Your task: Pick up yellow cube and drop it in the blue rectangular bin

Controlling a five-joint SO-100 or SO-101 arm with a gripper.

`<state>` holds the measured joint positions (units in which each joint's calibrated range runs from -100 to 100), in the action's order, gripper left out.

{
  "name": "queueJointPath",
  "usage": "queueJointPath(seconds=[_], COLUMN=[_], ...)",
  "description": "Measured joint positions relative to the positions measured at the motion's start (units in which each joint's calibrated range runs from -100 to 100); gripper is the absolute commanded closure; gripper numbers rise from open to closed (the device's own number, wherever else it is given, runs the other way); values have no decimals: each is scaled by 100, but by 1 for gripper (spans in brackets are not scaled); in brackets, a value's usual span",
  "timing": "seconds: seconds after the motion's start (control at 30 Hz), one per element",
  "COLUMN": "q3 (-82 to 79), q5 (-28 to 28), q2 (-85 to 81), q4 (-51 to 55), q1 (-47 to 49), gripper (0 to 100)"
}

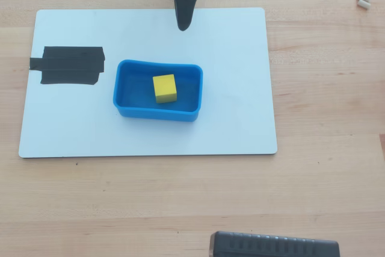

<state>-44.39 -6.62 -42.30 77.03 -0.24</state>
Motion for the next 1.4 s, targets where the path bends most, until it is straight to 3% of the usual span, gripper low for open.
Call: queueJointPath(seconds=[0.73, 1.1, 1.4], q3=[-4018, -4820, -4900], q5=[-112, -117, -117], q2=[-3657, -5060, -5264], q4=[-1166, -1025, -954], q1=[79, 48, -8], gripper=[100, 100, 100])
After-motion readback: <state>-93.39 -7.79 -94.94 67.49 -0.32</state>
